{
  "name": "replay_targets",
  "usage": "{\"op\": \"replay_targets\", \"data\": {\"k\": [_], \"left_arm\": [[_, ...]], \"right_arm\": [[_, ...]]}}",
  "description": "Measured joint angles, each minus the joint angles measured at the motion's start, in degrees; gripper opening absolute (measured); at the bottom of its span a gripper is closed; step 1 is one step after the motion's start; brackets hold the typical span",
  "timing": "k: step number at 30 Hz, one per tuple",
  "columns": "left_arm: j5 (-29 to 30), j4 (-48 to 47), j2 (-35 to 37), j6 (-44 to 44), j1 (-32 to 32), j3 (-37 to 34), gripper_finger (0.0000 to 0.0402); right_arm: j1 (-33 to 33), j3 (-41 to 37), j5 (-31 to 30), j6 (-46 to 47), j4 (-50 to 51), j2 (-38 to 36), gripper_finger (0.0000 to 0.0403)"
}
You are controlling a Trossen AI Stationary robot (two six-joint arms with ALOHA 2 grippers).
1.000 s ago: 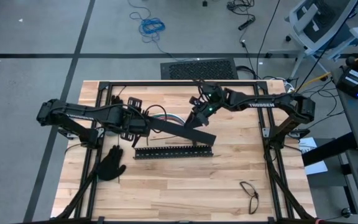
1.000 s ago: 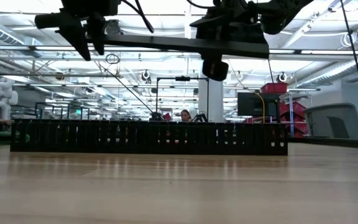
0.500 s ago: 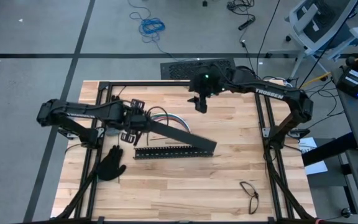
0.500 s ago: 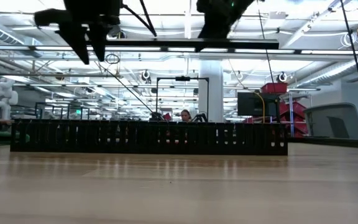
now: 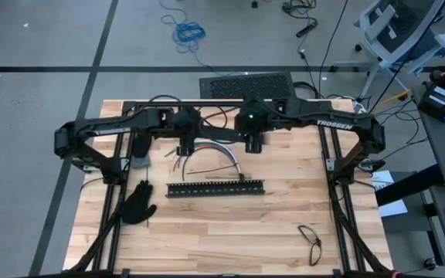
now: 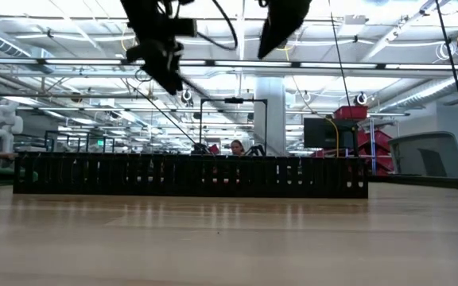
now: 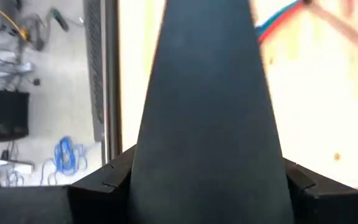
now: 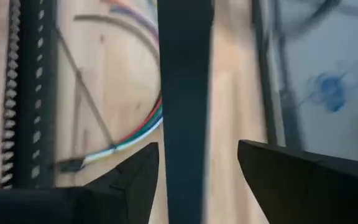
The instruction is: Ziptie cables
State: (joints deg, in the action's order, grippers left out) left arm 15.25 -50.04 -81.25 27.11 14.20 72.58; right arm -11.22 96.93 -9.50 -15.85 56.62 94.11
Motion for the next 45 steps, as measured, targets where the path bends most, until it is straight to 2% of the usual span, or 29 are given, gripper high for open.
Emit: {"op": "replay_targets", "data": {"k": [3,8,13,16,20,26,28,32,34,38,42,45], "left_arm": [[-0.04,0.24,-2.52,0.83,0.66,-0.02,0.0229],[-0.37,0.23,-4.59,0.39,0.80,-0.02,0.0230],[-0.44,1.53,-5.43,0.37,0.78,-0.02,0.0230],[-0.35,0.78,-5.43,0.27,0.88,-0.02,0.0230],[-0.19,-0.43,-5.25,0.06,0.89,-0.02,0.0230],[-0.22,-1.34,-5.21,-2.35,0.90,-1.46,0.0230],[-0.40,-2.11,-5.19,-2.40,1.40,-2.95,0.0230],[-0.50,-0.72,-5.14,-2.34,3.88,-8.16,0.0230],[-0.68,0.70,-5.16,-2.34,5.77,-11.56,0.0231],[-4.73,1.50,-5.16,-2.95,8.77,-15.91,0.0231],[-11.31,1.81,-4.79,-4.95,9.54,-16.72,0.0231],[-11.96,2.08,-4.75,-5.71,9.51,-16.68,0.0231]], "right_arm": [[1.23,0.29,-1.65,-0.89,-4.22,-0.04,0.0218],[1.01,0.30,-0.89,2.84,-4.59,1.86,0.0217],[-0.13,-0.89,3.36,4.39,-5.81,6.94,0.0217],[-0.90,-4.35,6.12,4.50,-7.28,9.05,0.0217],[-2.23,-10.44,10.49,5.91,-14.11,7.89,0.0217],[-2.95,-15.60,10.39,6.65,-16.45,6.77,0.0217],[-3.59,-17.04,8.03,6.03,-18.16,5.21,0.0217],[-8.62,-22.68,4.46,5.52,-21.77,1.33,0.0217],[-12.52,-25.78,3.14,8.15,-23.09,-1.04,0.0217],[-20.00,-30.93,3.34,10.84,-23.60,-4.70,0.0216],[-23.65,-31.88,4.19,9.07,-20.87,-2.38,0.0200],[-25.90,-31.96,7.74,11.48,-20.29,1.16,0.0181]]}}
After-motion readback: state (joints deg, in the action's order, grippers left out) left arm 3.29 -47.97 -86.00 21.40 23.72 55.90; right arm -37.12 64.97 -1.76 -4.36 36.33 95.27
